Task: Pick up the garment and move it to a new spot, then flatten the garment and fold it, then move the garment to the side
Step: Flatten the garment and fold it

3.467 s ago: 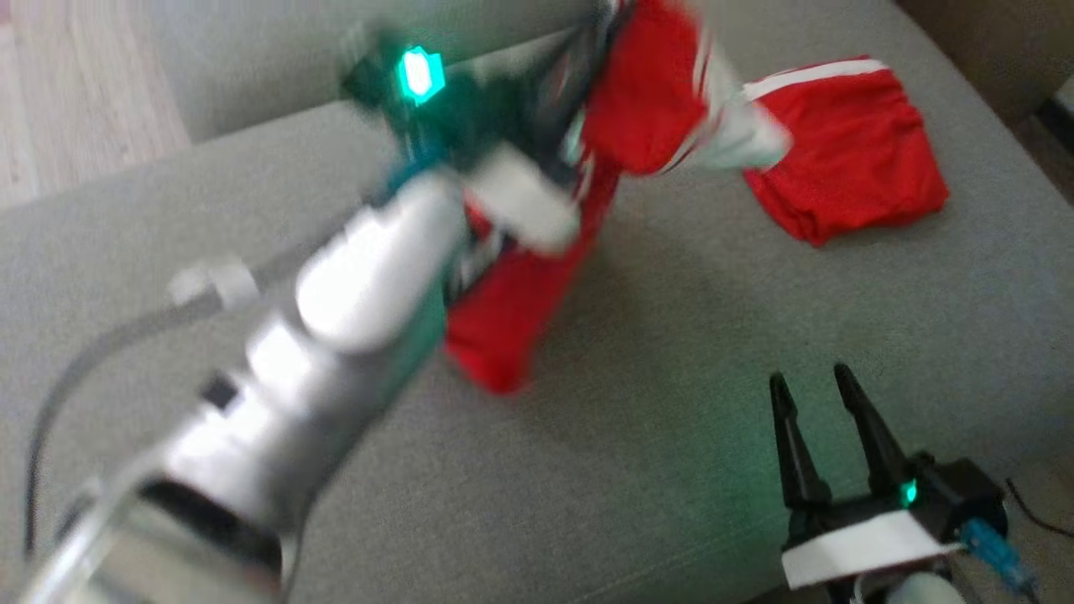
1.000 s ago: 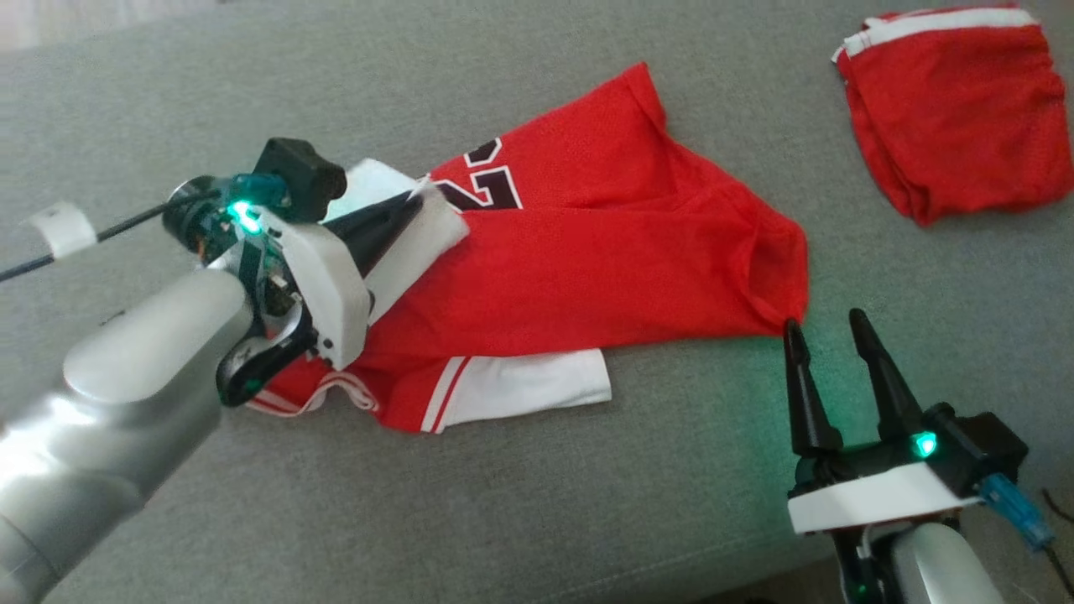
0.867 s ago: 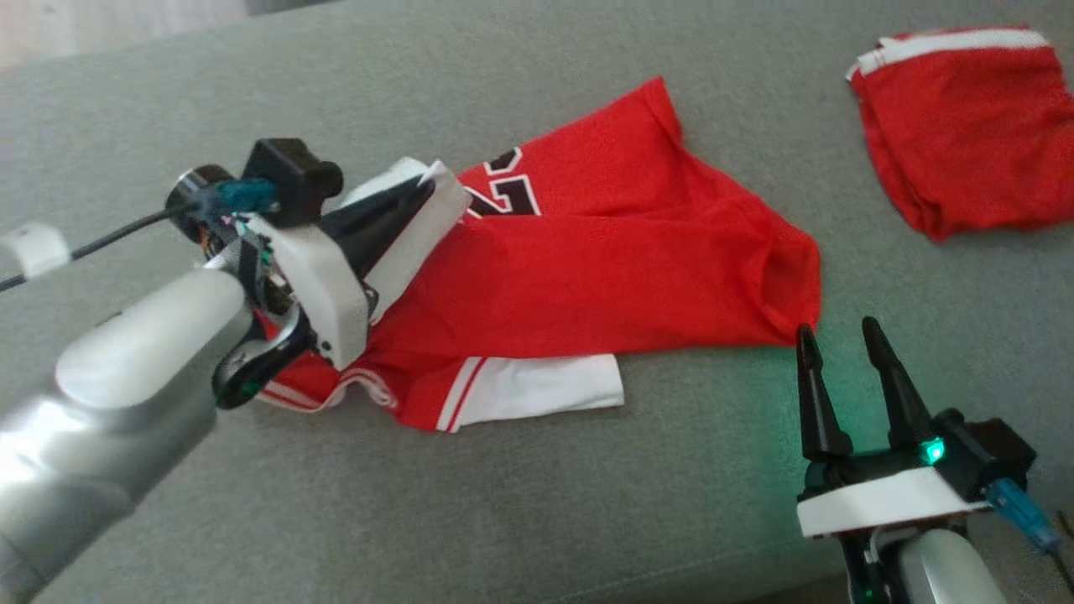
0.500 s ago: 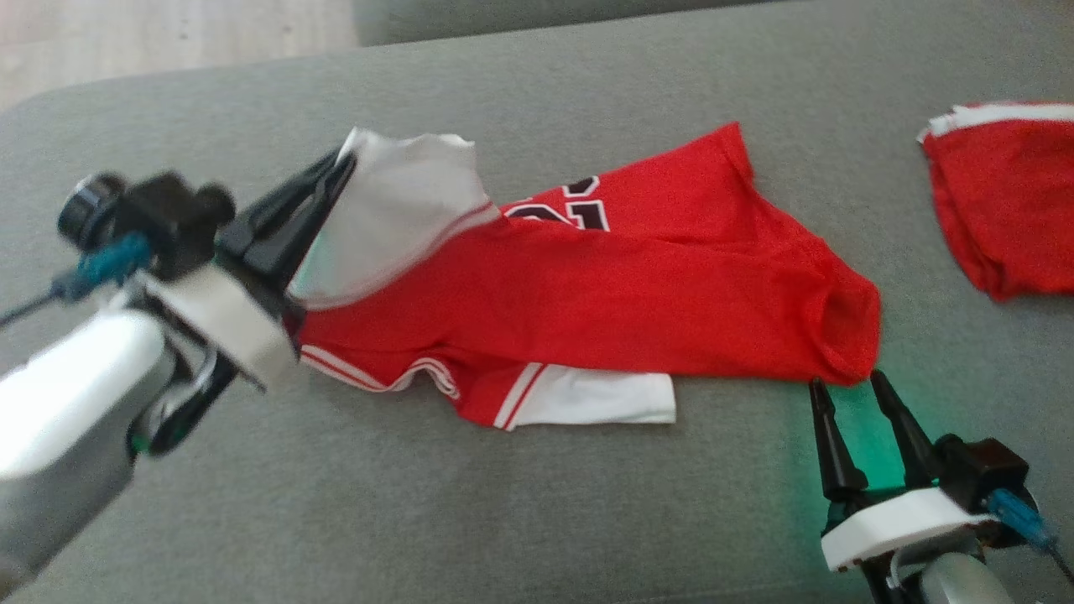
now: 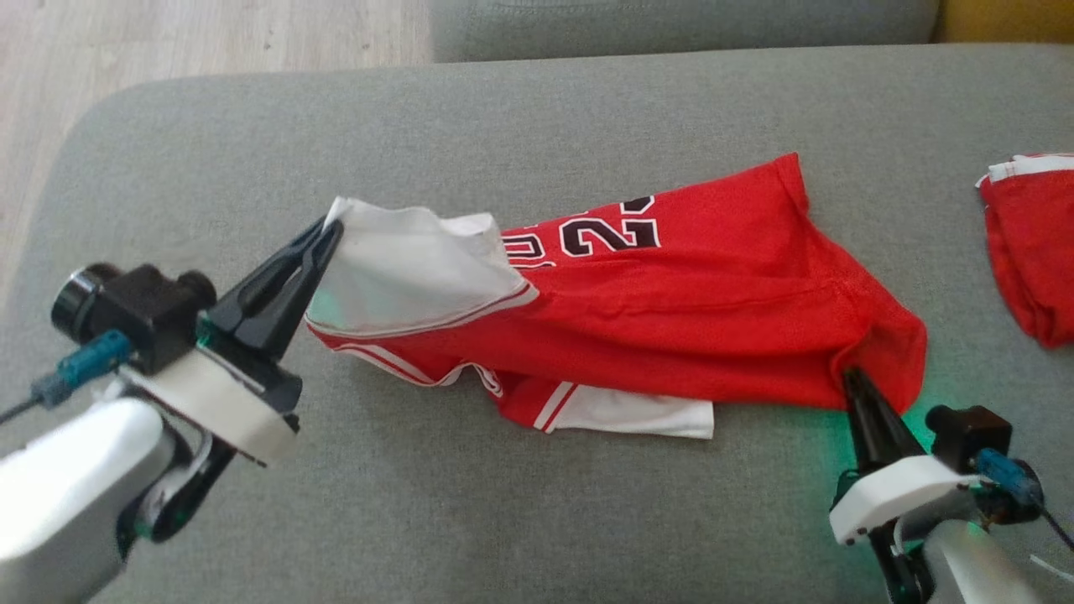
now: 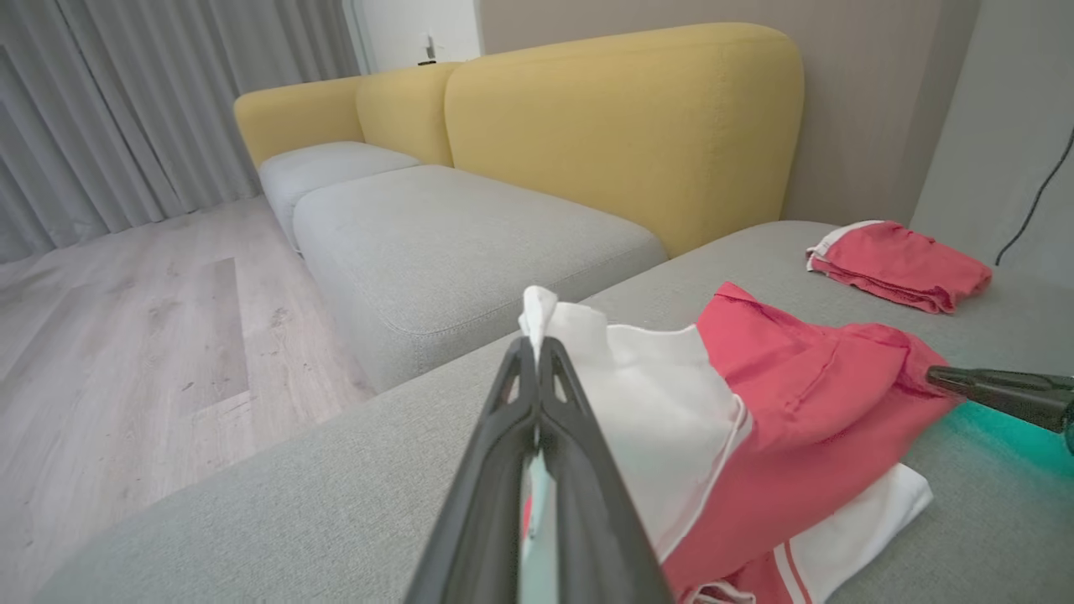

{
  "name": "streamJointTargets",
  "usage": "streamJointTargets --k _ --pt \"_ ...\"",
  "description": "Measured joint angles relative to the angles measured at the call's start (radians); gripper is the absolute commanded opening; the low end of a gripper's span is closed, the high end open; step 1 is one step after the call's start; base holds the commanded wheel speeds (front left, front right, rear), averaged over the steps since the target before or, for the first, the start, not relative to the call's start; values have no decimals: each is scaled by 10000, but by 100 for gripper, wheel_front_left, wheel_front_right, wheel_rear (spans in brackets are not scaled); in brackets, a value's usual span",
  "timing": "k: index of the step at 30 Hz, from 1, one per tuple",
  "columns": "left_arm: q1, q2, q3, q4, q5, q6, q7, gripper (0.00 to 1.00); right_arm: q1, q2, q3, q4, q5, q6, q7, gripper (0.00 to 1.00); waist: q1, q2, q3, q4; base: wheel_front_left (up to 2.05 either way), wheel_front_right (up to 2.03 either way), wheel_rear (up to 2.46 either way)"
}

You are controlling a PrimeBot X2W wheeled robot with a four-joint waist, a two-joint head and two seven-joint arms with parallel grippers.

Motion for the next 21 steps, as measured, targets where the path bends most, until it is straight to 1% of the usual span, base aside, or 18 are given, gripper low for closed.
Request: streamJointTargets --k 2,5,9,12,15,16,17,18,21 --pt "218 35 12 -102 2 157 -198 0 45 -40 -2 -188 -12 0 12 0 -1 0 -56 19 0 0 0" --pt "639 153 128 -268 -6 355 -443 0 500 -236 -10 -1135 -10 0 15 0 0 0 -135 26 0 0 0" --pt "1470 504 297 -495 -291 775 -633 0 2048 -656 -19 -2276 -4 0 15 0 -1 0 -256 -85 0 0 0" --pt "2185 633 568 -863 -426 1103 -700 0 3347 -826 142 -2748 121 0 23 0 -2 0 -235 -144 0 0 0" --pt "2643 681 899 -1064 -472 1350 -782 0 3894 -982 274 -3114 543 0 23 0 -1 0 -169 -173 0 0 0" --pt "2786 711 1016 -1147 -562 1429 -782 0 3861 -1001 270 -3239 723 0 23 33 -2 0 -155 -181 0 0 0" --pt "2954 729 1195 -1243 -604 1469 -784 0 3792 -1028 272 -3335 874 0 23 80 -1 0 -148 -182 0 0 0" --pt "3126 729 1358 -1319 -608 1519 -784 0 3678 -1066 313 -3363 1035 0 23 100 -1 0 -144 -175 0 0 0" --pt "3639 727 1772 -1542 -579 1519 -784 0 3138 -1292 499 -3302 1521 0 65 100 -2 0 -102 -84 0 0 0"
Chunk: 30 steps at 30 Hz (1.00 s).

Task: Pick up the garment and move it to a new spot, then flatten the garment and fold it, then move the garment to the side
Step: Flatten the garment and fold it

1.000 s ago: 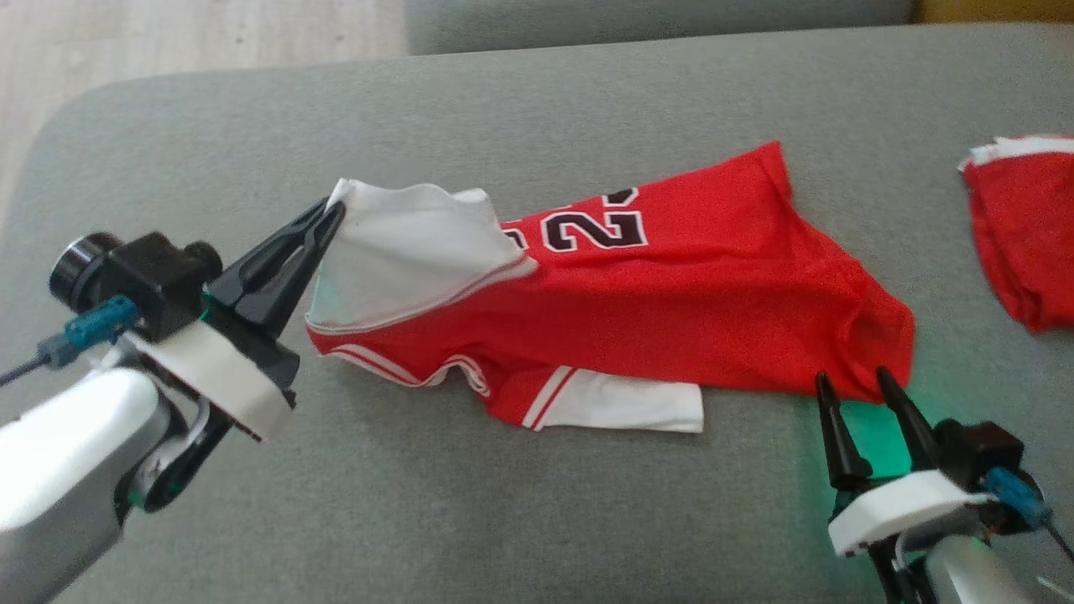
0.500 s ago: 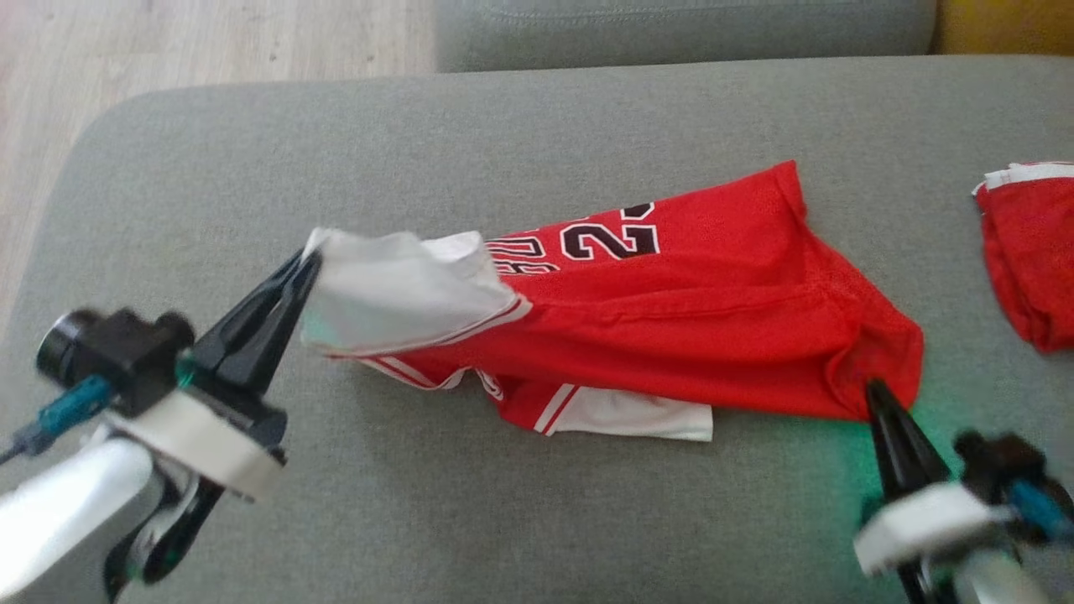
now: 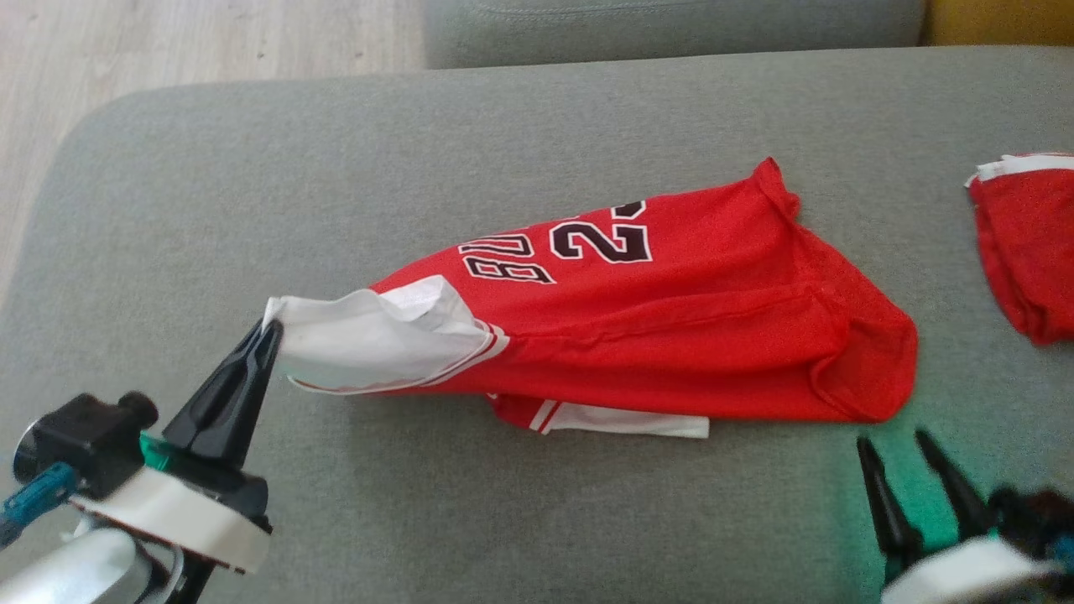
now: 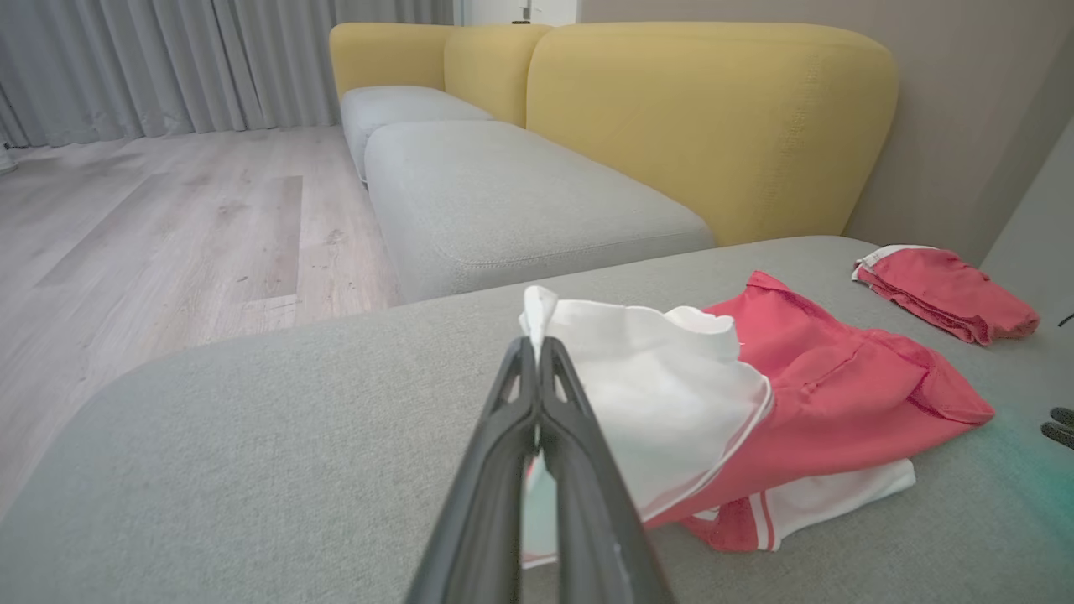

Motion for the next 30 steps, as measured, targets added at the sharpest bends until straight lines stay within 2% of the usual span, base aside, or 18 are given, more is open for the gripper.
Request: streamJointTargets --k 4,9,15,23,24,25,26,27,28,29,30 --pt "430 -12 399 -40 184 -50 0 0 -1256 -372 318 128 838 0 663 100 1 0 119 248 0 0 0" --pt "523 -71 671 17 426 -284 0 0 -2816 -1118 968 397 1904 0 1998 100 2 0 341 613 0 0 0" --pt "517 -376 754 311 702 -546 -2 0 -3665 -2000 1801 805 3009 0 3279 100 2 0 554 969 0 0 0" --pt "506 -635 805 500 809 -752 -2 0 -4056 -2270 2391 1137 3452 0 3177 100 2 0 762 1110 0 0 0" --pt "505 -660 815 525 859 -784 -2 0 -4086 -2272 2447 1187 3498 0 3110 97 2 0 787 1120 0 0 0" --pt "505 -660 815 525 859 -784 -2 0 -4086 -2272 2447 1187 3498 0 3110 91 2 0 787 1120 0 0 0" --pt "504 -679 826 541 880 -796 -2 0 -4132 -2280 2522 1260 3534 0 3085 79 2 0 813 1129 0 0 0" --pt "500 -696 842 548 880 -802 -2 0 -4196 -2297 2610 1346 3549 0 3043 51 2 0 835 1137 0 0 0" --pt "492 -708 853 554 880 -809 -2 0 -4242 -2339 2688 1388 3555 0 2980 31 2 0 854 1145 0 0 0" --pt "492 -709 865 566 880 -815 -2 0 -4287 -2385 2750 1421 3555 0 2882 0 2 0 868 1151 0 0 0" --pt "492 -709 886 585 880 -849 -2 0 -4342 -2420 2777 1463 3555 0 2790 0 2 0 876 1150 0 0 0"
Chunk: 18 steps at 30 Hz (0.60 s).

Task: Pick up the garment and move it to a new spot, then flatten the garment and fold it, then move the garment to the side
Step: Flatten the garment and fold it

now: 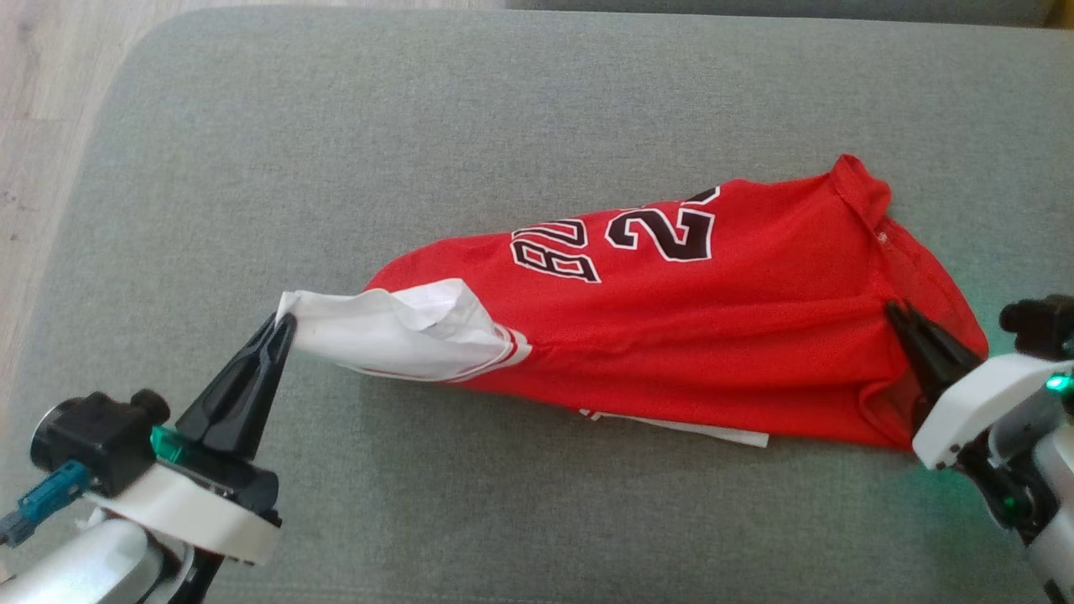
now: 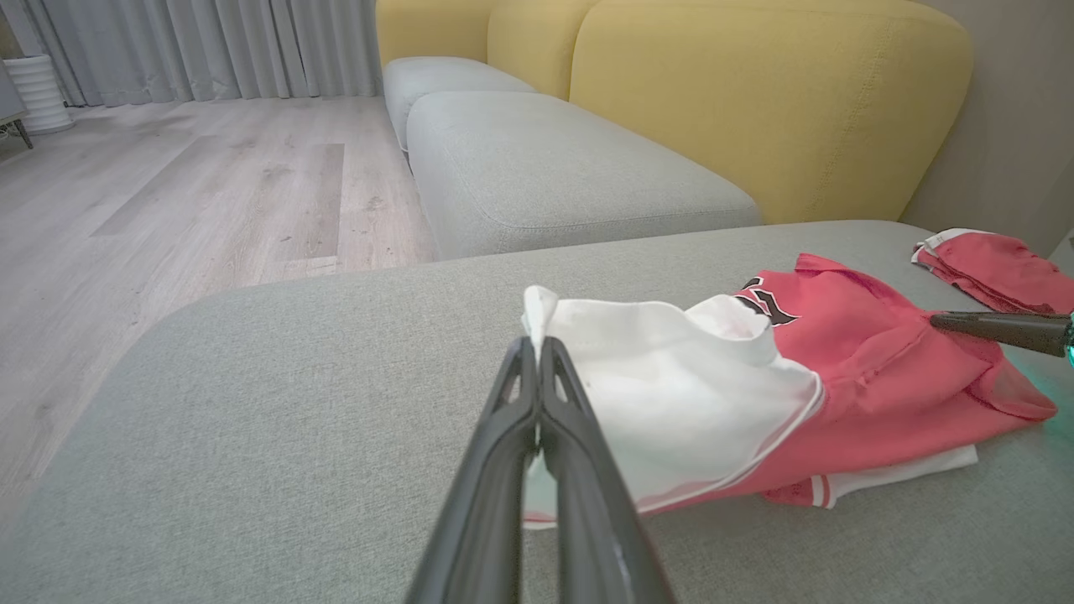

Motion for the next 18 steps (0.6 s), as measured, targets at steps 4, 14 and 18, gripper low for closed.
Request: streamJointTargets --k 4,14,18 --pt "-1 0 71 40 19 -4 0 0 -229 -92 213 98 2 0 -290 0 0 0 -17 -40 0 0 0" --pt "-1162 -61 1513 -395 1246 -314 -27 0 -673 -1001 -221 -1131 19 0 -1582 0 -1 0 -610 -442 0 0 0" --pt "-2258 -196 2144 -545 1570 -713 -77 0 -1296 -1743 -1032 -2397 -48 0 -1705 0 -1 0 -955 -750 0 0 0"
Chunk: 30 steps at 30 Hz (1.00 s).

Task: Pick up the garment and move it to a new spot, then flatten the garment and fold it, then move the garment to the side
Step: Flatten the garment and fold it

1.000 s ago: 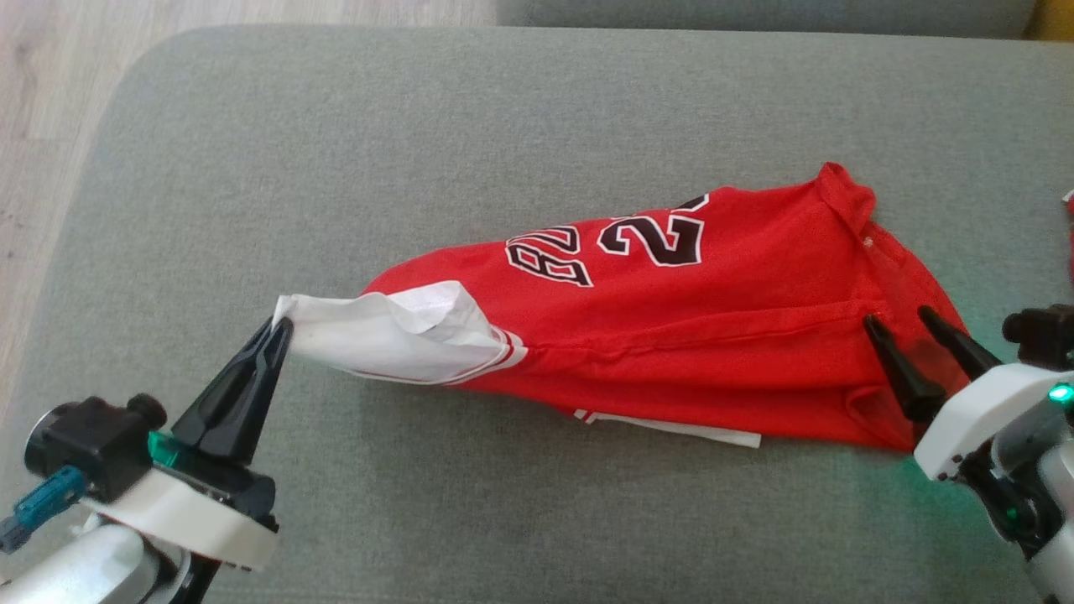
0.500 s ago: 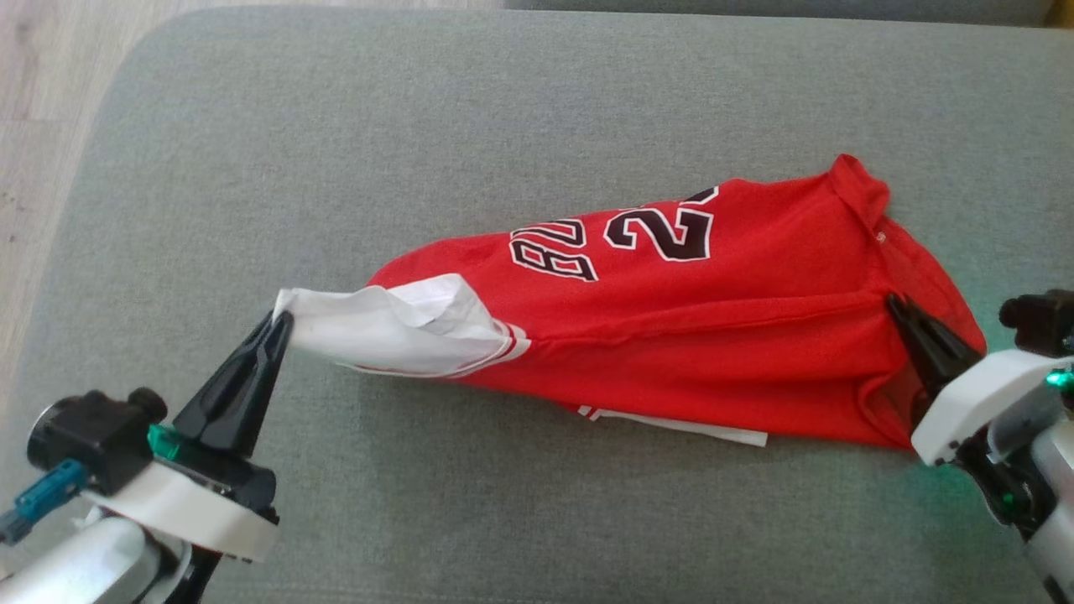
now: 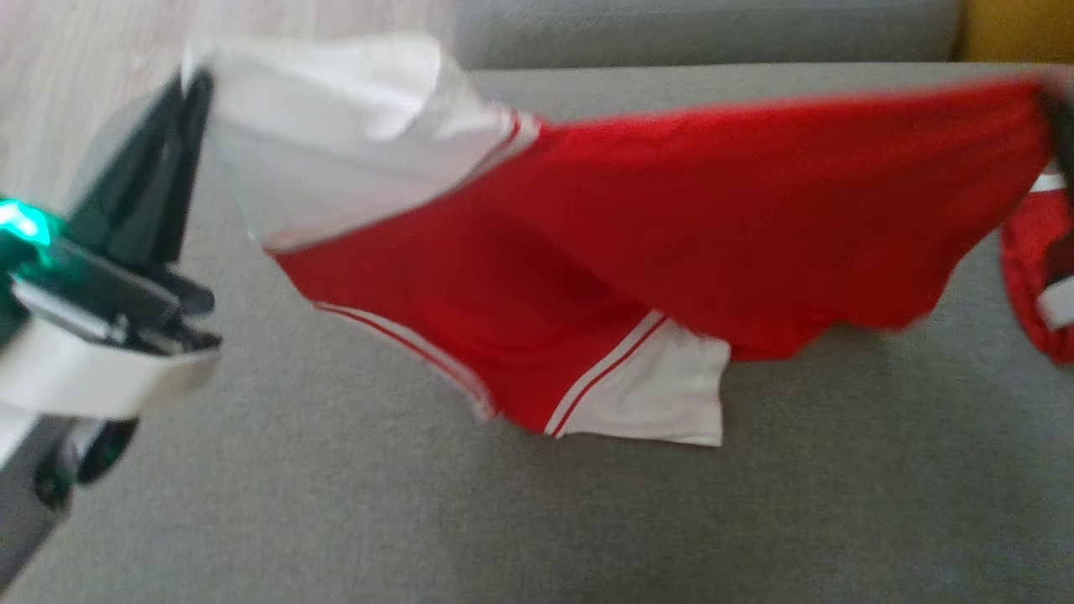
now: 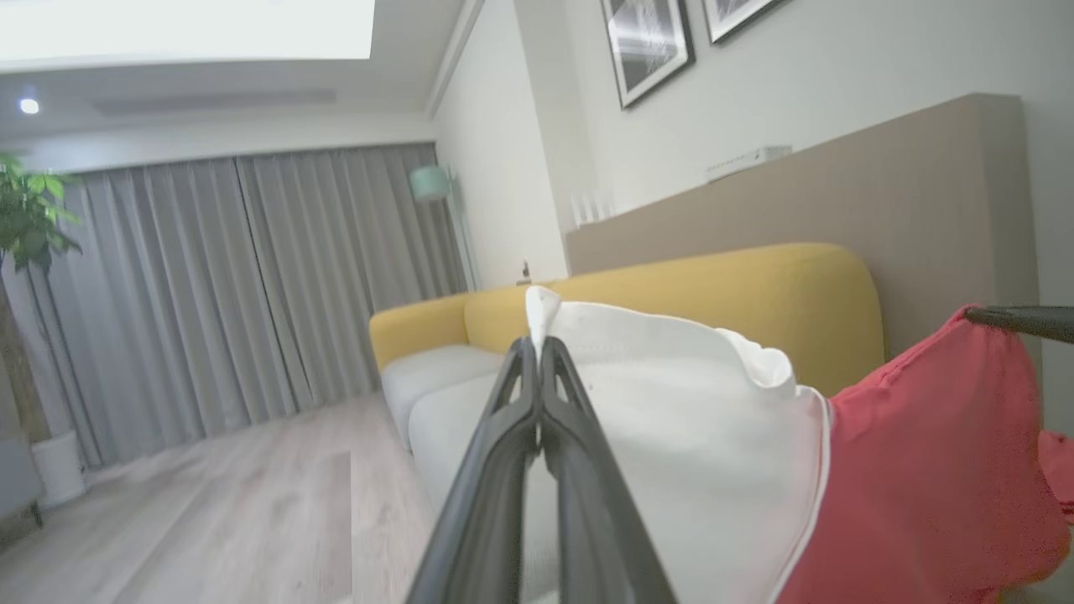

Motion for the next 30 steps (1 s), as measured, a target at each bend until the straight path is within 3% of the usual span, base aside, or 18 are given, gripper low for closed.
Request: streamJointTargets --k 8,14,19,23,30 --pt "-2386 -142 414 -40 184 -836 322 0 -1202 -644 -1710 -2038 -573 0 353 0 0 0 -553 -748 0 0 0" --pt "-4371 -297 719 314 134 -1388 878 0 -2840 -867 -2290 -2410 -928 0 779 0 -2 0 -592 -1010 0 0 0" --pt "-5453 -838 562 1776 -194 -2054 1469 0 -4016 -811 -1461 -1605 -974 0 1212 0 0 0 -274 -946 0 0 0" --pt "-6048 -1233 -105 3292 -343 -2406 2215 0 -4878 -441 -583 -533 -1001 0 1310 0 1 0 211 -825 0 0 0" --pt "-7698 -2270 -861 5678 226 -2594 1609 0 -6870 723 -19 1488 -1766 0 493 0 4 0 1499 -590 0 0 0"
